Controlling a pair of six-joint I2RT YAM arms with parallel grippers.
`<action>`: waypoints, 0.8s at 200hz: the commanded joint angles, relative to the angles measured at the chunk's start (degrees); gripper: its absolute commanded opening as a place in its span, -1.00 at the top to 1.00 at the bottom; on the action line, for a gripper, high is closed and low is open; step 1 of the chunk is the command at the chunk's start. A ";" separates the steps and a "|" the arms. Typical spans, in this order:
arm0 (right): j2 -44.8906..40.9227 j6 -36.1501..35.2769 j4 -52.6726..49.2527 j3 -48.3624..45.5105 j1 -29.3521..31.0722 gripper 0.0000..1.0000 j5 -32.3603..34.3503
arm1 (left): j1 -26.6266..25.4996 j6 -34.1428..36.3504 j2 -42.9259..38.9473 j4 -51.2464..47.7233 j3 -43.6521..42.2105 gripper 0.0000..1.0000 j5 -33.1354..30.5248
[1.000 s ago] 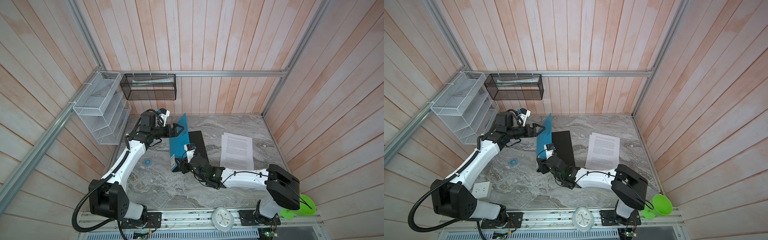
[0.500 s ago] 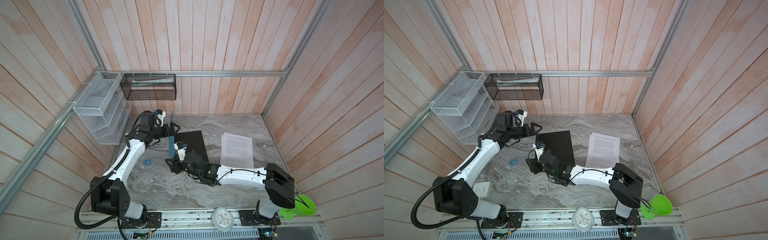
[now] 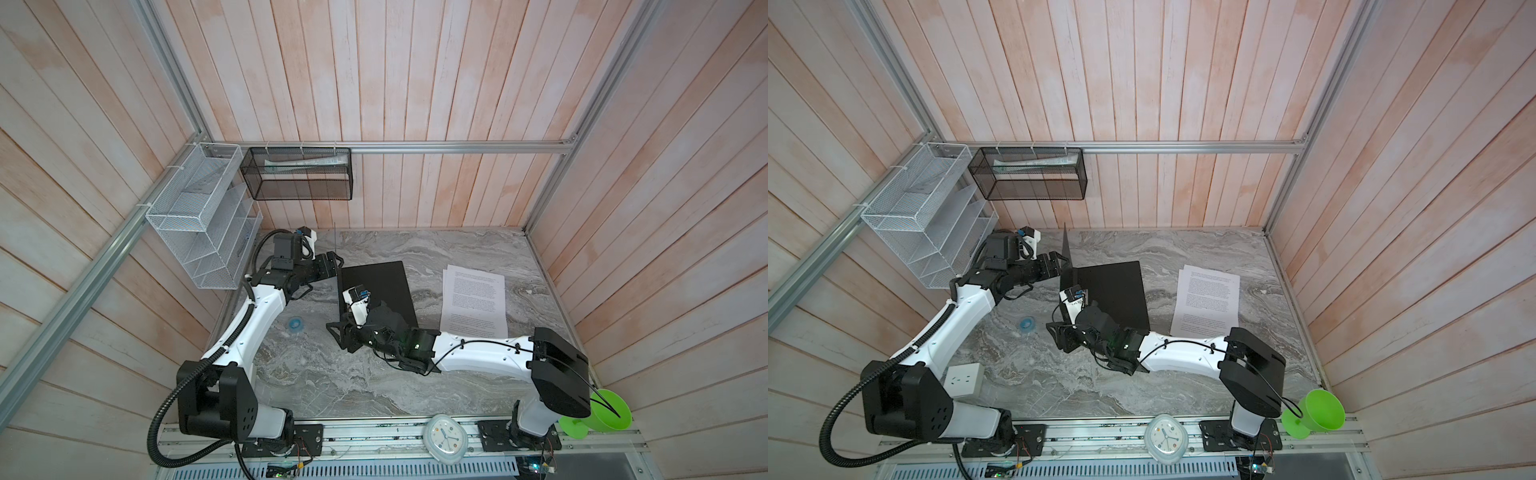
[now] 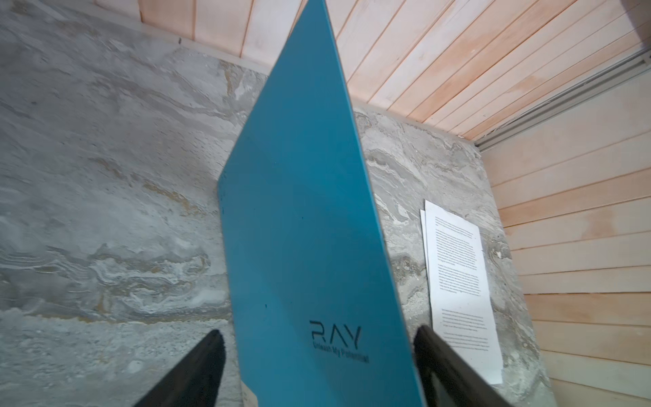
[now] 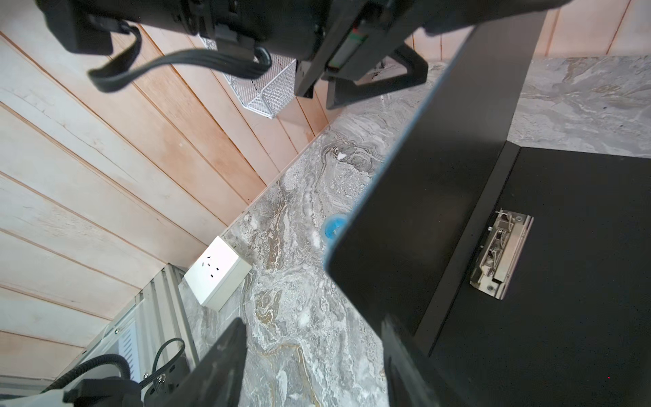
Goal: Put the files into the folder
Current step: 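Lift the teal cover upright with the left gripper while the right holds, then lower the opened cover flat onto the table with the left gripper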
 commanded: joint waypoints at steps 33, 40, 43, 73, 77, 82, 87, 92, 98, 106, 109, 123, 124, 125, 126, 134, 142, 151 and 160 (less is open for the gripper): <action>-8.08 1.46 -0.04 -3.08 1.06 -0.21 -0.58 | 1.23 2.64 -0.63 -0.19 -0.88 -0.54 -2.44; -9.48 1.74 0.36 -4.13 1.06 -0.21 -0.33 | 1.26 2.97 -0.68 -0.19 -0.81 -0.53 -2.77; -10.04 1.85 0.47 -4.61 1.06 -0.22 -0.18 | 1.28 3.16 -0.69 -0.32 -0.84 -0.53 -2.84; -15.87 2.66 2.23 -9.35 1.00 -0.24 4.05 | 1.76 4.14 -0.94 -0.80 -0.53 -0.53 -5.15; -16.47 2.59 1.99 -9.93 0.97 -0.25 4.96 | 1.96 4.37 -0.87 -0.88 -0.58 -0.53 -5.25; -17.00 2.59 1.43 -10.53 0.89 -0.25 6.32 | 2.13 4.76 -0.77 -0.98 -0.58 -0.53 -5.49; -17.54 2.71 0.36 -10.87 0.68 -0.25 7.73 | 2.24 5.18 -0.57 -1.13 -0.47 -0.53 -5.98; -17.90 3.11 -1.13 -11.05 0.35 -0.25 8.95 | 2.33 5.55 -0.45 -1.22 -0.38 -0.53 -6.69; -18.19 3.69 -2.54 -11.44 -0.17 -0.25 10.13 | 2.56 5.99 -0.31 -1.24 -0.41 -0.53 -7.62; -18.54 5.02 -4.31 -11.94 -1.11 -0.25 11.36 | 2.98 6.42 0.04 -1.45 -0.33 -0.53 -8.47; -18.59 5.77 -5.27 -12.11 -1.61 -0.25 11.61 | 3.19 6.59 0.16 -1.57 -0.23 -0.53 -8.79; -18.23 9.31 -9.95 -12.42 -4.42 -0.26 11.86 | 4.19 7.18 0.40 -1.63 -0.19 -0.53 -8.58; -18.18 9.51 -10.27 -12.46 -4.62 -0.25 11.79 | 4.22 7.26 0.34 -1.61 -0.23 -0.53 -8.43; -18.11 9.74 -10.56 -12.53 -4.86 -0.25 11.75 | 4.37 7.34 0.27 -1.56 -0.24 -0.53 -8.31; -18.08 9.90 -10.84 -12.56 -5.02 -0.26 11.65 | 4.45 7.38 0.28 -1.49 -0.30 -0.53 -8.21; -17.63 11.10 -12.96 -12.66 -6.78 -0.25 10.84 | 5.06 8.60 0.37 -0.77 -0.51 -0.53 -6.10; -17.20 12.00 -14.95 -12.64 -8.34 -0.24 10.66 | 5.39 9.45 0.47 -0.38 -0.68 -0.55 -4.41; -16.83 12.10 -16.45 -12.72 -9.73 -0.24 10.35 | 5.48 10.15 0.82 -0.45 -0.54 -0.56 -4.00; -16.43 12.50 -17.73 -12.77 -11.16 -0.24 9.66 | 5.43 10.96 1.36 -0.75 -0.24 -0.57 -3.62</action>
